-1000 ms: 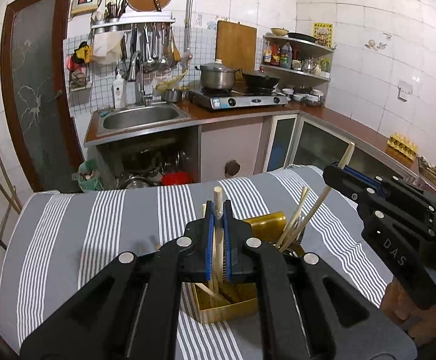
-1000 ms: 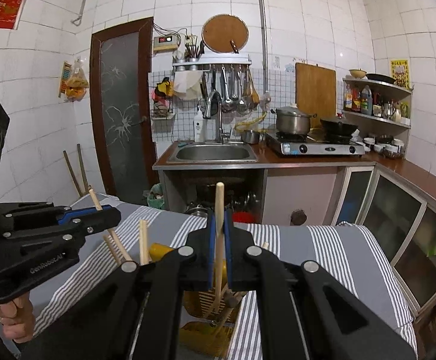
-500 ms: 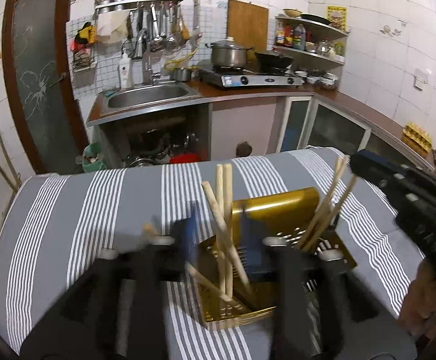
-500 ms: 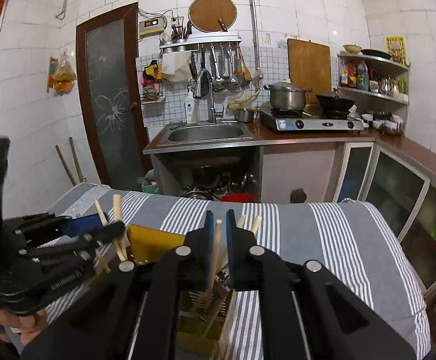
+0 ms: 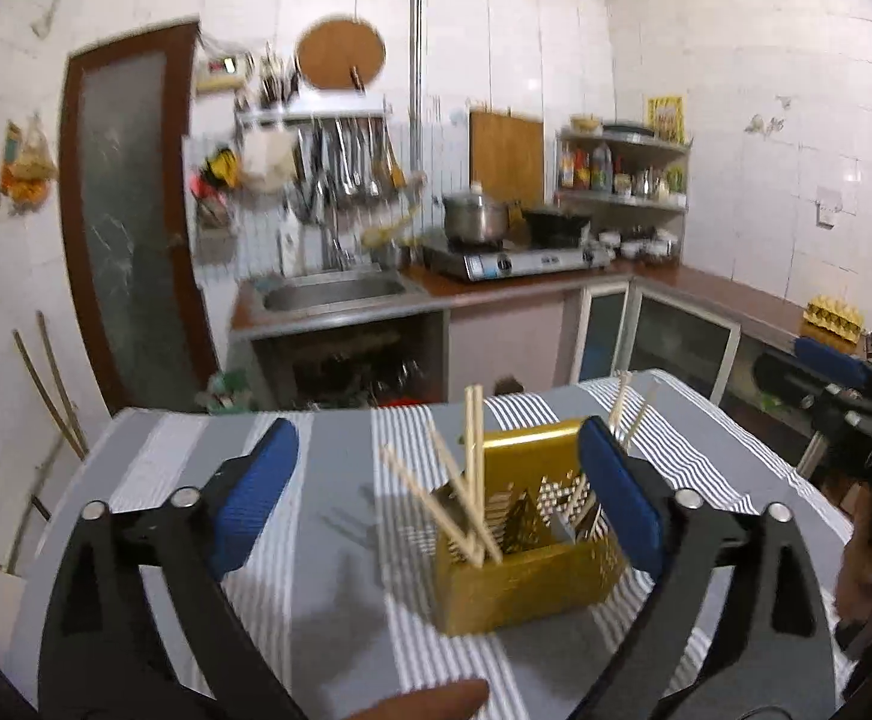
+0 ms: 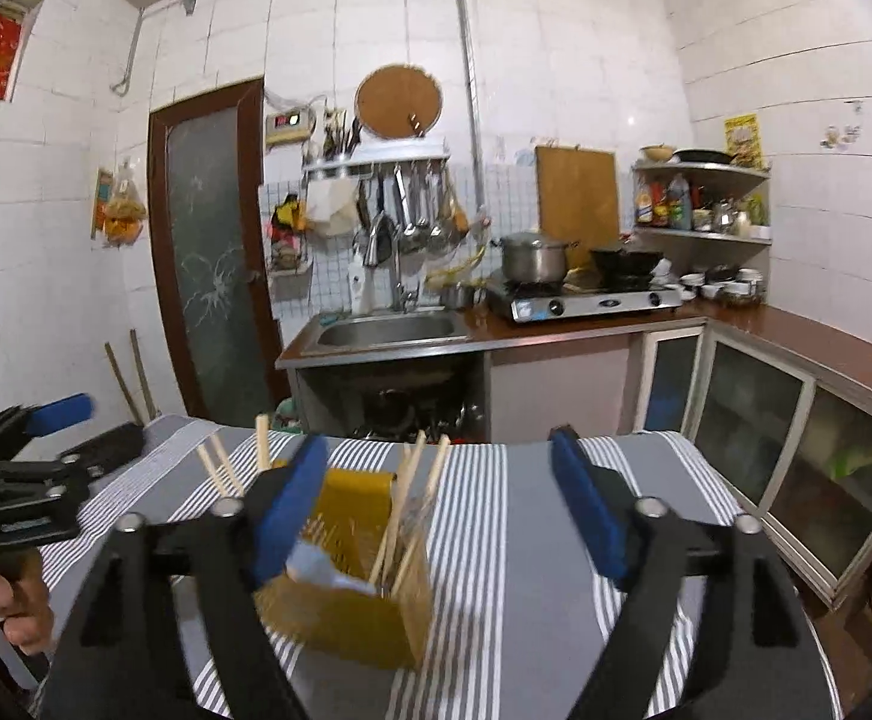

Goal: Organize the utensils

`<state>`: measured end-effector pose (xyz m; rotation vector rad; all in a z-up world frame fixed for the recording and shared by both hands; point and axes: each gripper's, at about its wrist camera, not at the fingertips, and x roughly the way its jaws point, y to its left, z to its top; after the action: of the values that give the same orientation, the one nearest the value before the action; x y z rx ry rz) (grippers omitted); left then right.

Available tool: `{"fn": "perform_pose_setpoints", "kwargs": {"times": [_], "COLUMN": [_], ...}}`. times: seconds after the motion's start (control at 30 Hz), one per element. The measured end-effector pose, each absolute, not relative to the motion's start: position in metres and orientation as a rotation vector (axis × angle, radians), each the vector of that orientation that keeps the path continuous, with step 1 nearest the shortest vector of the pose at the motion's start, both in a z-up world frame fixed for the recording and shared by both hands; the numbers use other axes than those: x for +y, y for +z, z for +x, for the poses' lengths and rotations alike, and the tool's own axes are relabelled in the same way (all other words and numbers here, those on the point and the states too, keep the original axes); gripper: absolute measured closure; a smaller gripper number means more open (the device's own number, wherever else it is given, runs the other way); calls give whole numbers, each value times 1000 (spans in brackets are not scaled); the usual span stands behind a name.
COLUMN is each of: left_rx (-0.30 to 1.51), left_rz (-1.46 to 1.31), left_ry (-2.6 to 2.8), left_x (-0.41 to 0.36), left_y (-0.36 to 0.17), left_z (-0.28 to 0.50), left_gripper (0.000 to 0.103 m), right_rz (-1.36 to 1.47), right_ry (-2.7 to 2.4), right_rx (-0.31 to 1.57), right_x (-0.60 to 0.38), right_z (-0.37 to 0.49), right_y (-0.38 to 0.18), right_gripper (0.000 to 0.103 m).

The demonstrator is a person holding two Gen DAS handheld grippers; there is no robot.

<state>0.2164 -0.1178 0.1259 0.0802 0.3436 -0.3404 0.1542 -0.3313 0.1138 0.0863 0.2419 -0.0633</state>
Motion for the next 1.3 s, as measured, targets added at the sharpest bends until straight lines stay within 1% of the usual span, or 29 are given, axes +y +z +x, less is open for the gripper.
{"fn": "perform_pose_setpoints", "kwargs": {"times": [0.1,0.2,0.23,0.3,0.4,0.5,0.67,0.73,0.77,0.83,0.9,1.07,1.2,1.3], "left_rx": [269,260,258,253,248,250,173,176,175,155,157,194,191,180], "left_rz": [96,126,117,89,104,93,76,90,103,123,132,98,99,131], "left_ry": [-264,-237,-226,-214,-143,-126,-74,-55,-54,-50,-53,-44,-46,-40], "left_x": [-85,-61,-53,-37,-27,-26,-24,-28,-32,-37,-40,-35,-32,-36], "left_y": [95,53,42,19,-5,-15,-17,-20,-17,-16,-15,-17,-18,-19], "left_z": [163,122,111,86,64,63,63,68,70,67,68,75,73,73], "left_gripper": [5,5,5,5,5,5,5,5,5,5,5,5,5,5], "right_rz": [71,60,57,45,42,42,18,-1,-13,-31,-40,-48,-35,-13], "right_ry": [-83,-114,-86,-95,-108,-138,-152,-159,-161,-164,-165,-175,-175,-175], "right_rx": [209,211,229,248,235,211,158,152,139,102,87,136,132,135], "right_x": [-328,-324,-320,-315,-312,-317,-316,-311,-308,-302,-301,-302,-306,-309], "right_z": [100,54,38,18,-2,-5,-3,-3,-6,-11,-15,-8,-12,-11], "right_y": [87,43,22,-3,-25,-31,-36,-37,-37,-37,-38,-40,-40,-40], "right_gripper": [16,14,14,14,14,14,14,13,13,9,8,8,7,5]}}
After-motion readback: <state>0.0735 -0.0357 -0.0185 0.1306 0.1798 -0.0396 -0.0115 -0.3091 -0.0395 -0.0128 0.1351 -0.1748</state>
